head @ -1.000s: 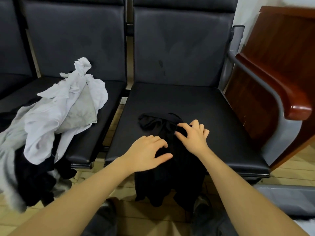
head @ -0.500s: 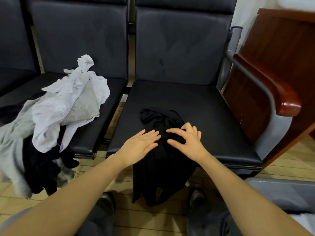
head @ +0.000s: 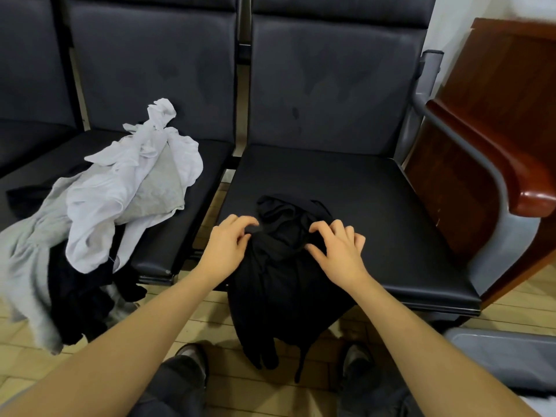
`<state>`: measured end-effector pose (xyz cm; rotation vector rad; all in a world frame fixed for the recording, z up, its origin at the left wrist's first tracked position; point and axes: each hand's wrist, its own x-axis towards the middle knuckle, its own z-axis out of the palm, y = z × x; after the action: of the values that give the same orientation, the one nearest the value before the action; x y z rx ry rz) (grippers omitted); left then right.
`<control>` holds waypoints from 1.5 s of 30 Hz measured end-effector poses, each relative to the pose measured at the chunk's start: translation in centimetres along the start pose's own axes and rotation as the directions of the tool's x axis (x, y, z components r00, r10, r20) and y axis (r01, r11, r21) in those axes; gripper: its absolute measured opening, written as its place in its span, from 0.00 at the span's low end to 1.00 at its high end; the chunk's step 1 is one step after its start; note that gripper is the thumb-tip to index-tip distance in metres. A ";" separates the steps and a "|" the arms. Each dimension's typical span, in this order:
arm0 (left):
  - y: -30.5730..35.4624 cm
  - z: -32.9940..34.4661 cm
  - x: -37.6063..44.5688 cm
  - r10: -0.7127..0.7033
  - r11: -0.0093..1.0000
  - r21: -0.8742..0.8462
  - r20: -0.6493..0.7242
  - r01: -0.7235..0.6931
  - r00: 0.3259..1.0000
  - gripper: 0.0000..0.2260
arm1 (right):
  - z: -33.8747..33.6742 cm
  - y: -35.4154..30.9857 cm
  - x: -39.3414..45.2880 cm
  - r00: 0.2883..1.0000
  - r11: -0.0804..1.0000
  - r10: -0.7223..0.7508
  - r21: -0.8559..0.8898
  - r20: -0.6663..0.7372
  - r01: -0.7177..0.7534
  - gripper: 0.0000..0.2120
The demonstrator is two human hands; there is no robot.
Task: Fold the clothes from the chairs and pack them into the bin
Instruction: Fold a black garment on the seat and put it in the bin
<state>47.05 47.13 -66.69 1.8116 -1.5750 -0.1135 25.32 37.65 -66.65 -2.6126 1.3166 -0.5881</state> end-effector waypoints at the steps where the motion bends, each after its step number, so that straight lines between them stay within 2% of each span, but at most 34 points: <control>1: -0.3 0.0 -0.3 0.078 0.997 0.021 0.025 -0.079 0.997 0.09 | 0.0 0.1 0.1 1.000 1.000 0.003 -0.002 0.000 -0.003 0.12; 2: -0.3 -0.1 -0.4 0.120 0.990 0.064 0.052 -0.123 0.991 0.09 | 0.0 0.1 0.2 1.000 1.000 0.007 0.002 0.002 -0.008 0.12; 4: -0.3 -0.4 -0.8 0.137 0.980 0.133 0.100 -0.149 0.986 0.19 | 0.0 0.2 0.4 1.000 1.000 0.007 0.007 0.006 -0.007 0.12; 7: 0.6 -0.9 -1.1 0.018 0.975 0.218 0.137 -0.048 0.990 0.29 | 0.1 0.3 0.4 1.000 1.000 0.007 0.026 0.000 -0.007 0.12; 10: 1.8 -0.3 -1.3 0.018 0.925 0.377 0.082 -0.047 0.996 0.31 | 0.1 0.3 0.2 1.000 0.999 0.008 0.037 -0.010 -0.007 0.11; 12: 2.4 0.3 -1.3 -0.039 0.914 0.406 0.068 0.008 0.997 0.26 | 0.0 0.2 0.1 1.000 0.999 0.007 0.047 -0.016 -0.006 0.10; 14: 2.8 0.8 -1.3 -0.085 0.940 0.334 0.035 0.068 0.996 0.18 | -0.1 0.1 0.0 0.999 0.997 0.016 0.082 -0.029 -0.014 0.08; 16: 3.0 1.0 -1.3 -0.093 0.967 0.240 -0.004 0.091 0.996 0.13 | -0.4 0.1 -0.2 0.999 0.988 0.042 0.152 -0.034 -0.037 0.08; 21: 3.8 -1.1 -1.3 -0.132 0.989 -0.075 -0.114 0.124 0.985 0.08 | -2.4 0.3 -1.0 0.999 0.961 0.030 0.273 0.016 -0.033 0.10; 25: 5.1 -3.6 -1.2 -0.210 0.960 -0.217 -0.148 0.176 0.966 0.07 | -5.2 1.0 -1.5 0.999 0.941 0.022 0.338 -0.047 -0.005 0.07; 27: 5.7 -4.7 -1.1 -0.233 0.953 -0.235 -0.151 0.194 0.961 0.08 | -6.9 1.0 -1.6 0.990 0.918 0.048 0.396 -0.134 0.009 0.06; 30: 6.8 -6.1 -0.8 -0.206 0.947 -0.281 -0.151 0.158 0.967 0.07 | -9.8 -0.2 -2.0 0.982 0.881 0.075 0.472 -0.174 0.017 0.09; 33: 8.9 -7.5 -0.6 -0.130 0.942 -0.327 -0.156 0.073 0.979 0.07 | -11.5 -2.0 -2.4 0.991 0.872 0.008 0.487 -0.132 0.058 0.12; 36: 11.4 -9.0 -0.2 -0.053 0.942 -0.335 -0.154 -0.001 0.987 0.07 | -12.5 -4.6 -2.5 0.997 0.885 -0.014 0.464 -0.073 0.046 0.08; 40: 14.1 -10.6 0.5 0.063 0.937 -0.326 -0.198 -0.126 0.978 0.07 | -13.9 -7.8 -2.2 0.994 0.863 -0.016 0.501 -0.108 0.068 0.06; 45: 15.3 -11.9 1.4 0.093 0.930 -0.333 -0.197 -0.155 0.976 0.07 | -15.7 -9.1 -1.7 0.996 0.808 -0.012 0.586 -0.094 0.065 0.05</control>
<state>40.70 51.33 -48.83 1.4052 -1.4360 -0.1546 24.69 45.02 -50.01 -2.1143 0.8998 -0.9496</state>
